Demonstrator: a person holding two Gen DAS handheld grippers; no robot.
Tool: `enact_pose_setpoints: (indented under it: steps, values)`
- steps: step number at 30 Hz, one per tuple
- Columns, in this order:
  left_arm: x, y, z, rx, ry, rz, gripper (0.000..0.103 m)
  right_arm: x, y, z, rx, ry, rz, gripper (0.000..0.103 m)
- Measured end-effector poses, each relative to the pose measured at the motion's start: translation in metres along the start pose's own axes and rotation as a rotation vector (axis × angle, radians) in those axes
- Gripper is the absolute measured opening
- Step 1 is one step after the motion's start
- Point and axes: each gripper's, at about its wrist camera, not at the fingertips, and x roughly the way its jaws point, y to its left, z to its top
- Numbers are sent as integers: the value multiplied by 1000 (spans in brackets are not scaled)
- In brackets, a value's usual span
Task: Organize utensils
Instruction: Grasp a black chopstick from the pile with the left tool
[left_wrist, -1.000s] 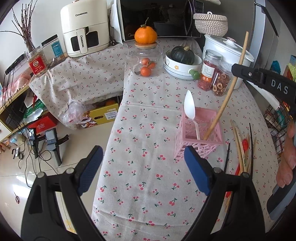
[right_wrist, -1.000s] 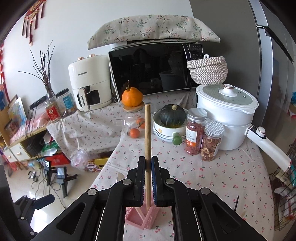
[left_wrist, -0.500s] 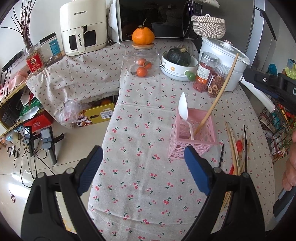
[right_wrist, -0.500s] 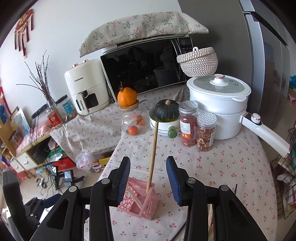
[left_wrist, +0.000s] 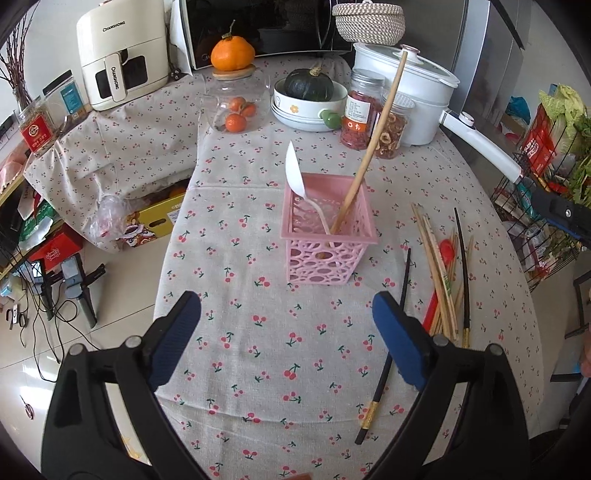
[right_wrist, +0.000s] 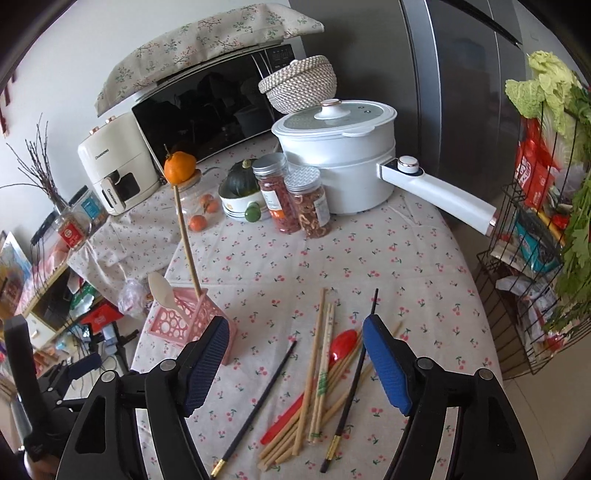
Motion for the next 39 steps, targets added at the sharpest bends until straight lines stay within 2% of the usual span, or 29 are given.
enact_pose_setpoints:
  steps: [2,7,12,16,17,19,21,24,27,29,34,37,39]
  values:
    - [2,-9,-3,14,24,5,96,2,-12,-7,2,39,-33,84]
    - [7,-37,-8,71,73,-27,97,6,-32,-22,-58,111,-103,84]
    - [21,-74,-12,150,128,-52,97,5,-48,-30,-98,142,-129,85]
    - [37,-102,-11,210,132,-42,97,5,-63,-31,-86,158,-137,85]
    - [43,-109,-9,222,139,-43,94,6,-66,-30,-81,160,-139,85]
    - [57,-118,-8,231,170,-58,80,7,-75,-30,-72,164,-152,85]
    - [72,-123,-6,230,204,-70,60,8,-83,-30,-63,169,-165,85]
    - [95,-128,-3,209,240,-67,42,9,-96,-31,-43,180,-169,85]
    - [113,-129,0,186,264,-57,31,9,-106,-32,-28,189,-173,85]
    - [121,-127,0,161,286,-77,26,7,-111,-31,-11,185,-172,85]
    - [122,-130,3,160,274,-81,23,6,-118,-28,28,182,-165,85]
    - [121,-131,3,171,280,-87,9,10,-119,-29,37,193,-163,85]
    - [121,-131,1,180,277,-87,8,14,-118,-29,40,201,-167,85]
